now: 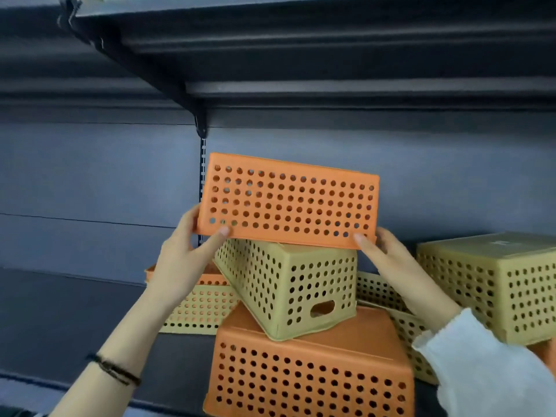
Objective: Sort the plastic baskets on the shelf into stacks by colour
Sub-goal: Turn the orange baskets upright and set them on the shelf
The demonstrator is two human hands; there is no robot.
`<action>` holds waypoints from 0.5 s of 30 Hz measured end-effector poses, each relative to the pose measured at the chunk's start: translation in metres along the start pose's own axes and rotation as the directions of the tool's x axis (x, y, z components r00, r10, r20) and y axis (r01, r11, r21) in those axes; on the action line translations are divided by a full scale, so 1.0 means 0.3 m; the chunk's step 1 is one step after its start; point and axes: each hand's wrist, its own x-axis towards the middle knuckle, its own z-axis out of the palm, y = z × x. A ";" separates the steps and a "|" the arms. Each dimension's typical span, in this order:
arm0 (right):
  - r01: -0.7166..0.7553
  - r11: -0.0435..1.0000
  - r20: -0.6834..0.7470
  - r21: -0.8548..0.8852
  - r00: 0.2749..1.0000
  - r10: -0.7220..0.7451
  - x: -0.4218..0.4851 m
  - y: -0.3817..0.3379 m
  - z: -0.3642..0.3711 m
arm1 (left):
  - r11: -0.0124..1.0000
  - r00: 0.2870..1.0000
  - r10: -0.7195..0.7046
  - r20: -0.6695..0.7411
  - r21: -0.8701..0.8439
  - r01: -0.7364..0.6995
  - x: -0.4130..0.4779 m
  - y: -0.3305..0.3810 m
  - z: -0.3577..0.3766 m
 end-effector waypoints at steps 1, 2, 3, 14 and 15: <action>0.011 1.000 0.023 -0.006 1.000 -0.011 0.002 -0.014 0.007 | 1.000 1.000 0.013 0.012 0.001 -0.013 0.006 -0.001 -0.003; 0.043 0.999 0.030 -0.002 0.999 -0.043 0.018 -0.020 0.010 | 0.999 0.999 0.033 -0.002 -0.004 -0.033 0.021 -0.024 -0.006; 0.066 0.998 0.023 0.008 0.998 -0.066 0.027 -0.038 0.010 | 0.999 0.999 0.041 -0.013 -0.004 -0.041 0.035 -0.039 -0.017; 0.236 0.956 0.026 0.175 0.970 -0.244 0.311 -0.294 0.139 | 0.970 0.981 0.192 0.029 -0.158 -0.185 0.263 -0.156 -0.262; 0.213 0.952 0.059 0.220 0.971 -0.231 0.328 -0.297 0.148 | 0.954 0.975 0.211 0.069 -0.234 -0.190 0.263 -0.159 -0.269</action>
